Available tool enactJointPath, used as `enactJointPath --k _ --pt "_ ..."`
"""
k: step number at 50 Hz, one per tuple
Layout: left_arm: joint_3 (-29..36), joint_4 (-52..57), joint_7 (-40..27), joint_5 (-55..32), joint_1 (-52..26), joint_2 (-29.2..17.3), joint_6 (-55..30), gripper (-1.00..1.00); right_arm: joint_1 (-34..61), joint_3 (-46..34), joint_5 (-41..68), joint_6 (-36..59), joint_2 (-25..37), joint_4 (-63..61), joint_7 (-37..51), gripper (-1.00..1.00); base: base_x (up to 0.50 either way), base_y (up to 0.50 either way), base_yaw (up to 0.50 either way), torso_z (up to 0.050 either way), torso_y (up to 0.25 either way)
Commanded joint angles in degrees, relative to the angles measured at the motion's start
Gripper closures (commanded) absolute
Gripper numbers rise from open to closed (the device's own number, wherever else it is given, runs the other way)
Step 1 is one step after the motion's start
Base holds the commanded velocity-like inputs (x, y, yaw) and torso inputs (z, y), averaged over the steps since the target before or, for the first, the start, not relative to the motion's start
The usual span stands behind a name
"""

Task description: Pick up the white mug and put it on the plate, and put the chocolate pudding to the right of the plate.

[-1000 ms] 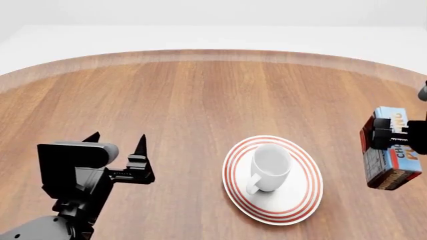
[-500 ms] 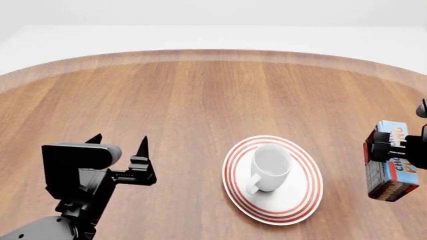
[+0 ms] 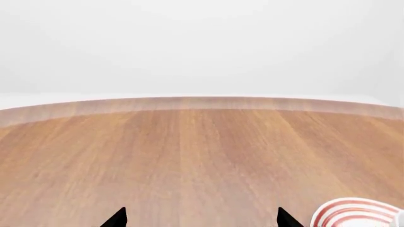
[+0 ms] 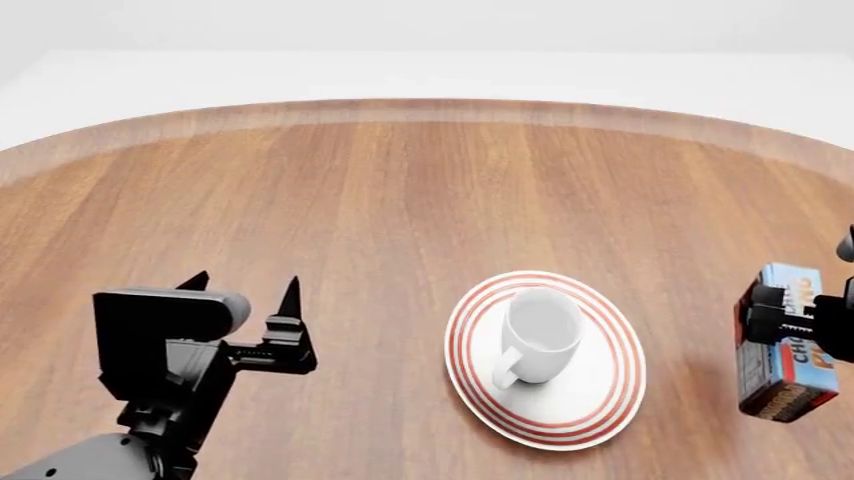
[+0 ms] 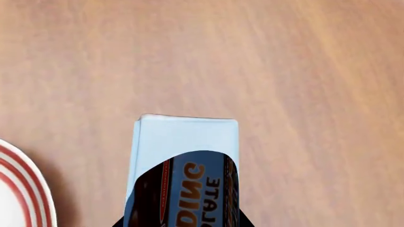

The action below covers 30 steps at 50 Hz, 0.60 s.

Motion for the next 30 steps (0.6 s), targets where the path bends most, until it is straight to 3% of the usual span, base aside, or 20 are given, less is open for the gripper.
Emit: enactJointPath --k 1,30 --pt "0.02 -0.22 -0.06 0.06 0.01 0.41 -0.45 -1.00 -2.65 0.58 -0.53 -1.53 -0.49 1.66 -1.14 1.00 0.00 0.00 0.00 0.000 0.000" --pt "-0.05 -0.73 0.11 0.14 0.70 0.81 -0.48 -1.00 -8.83 1.03 0.31 -4.30 -3.70 8.22 -3.86 1.00 0.00 0.00 0.00 0.000 0.000"
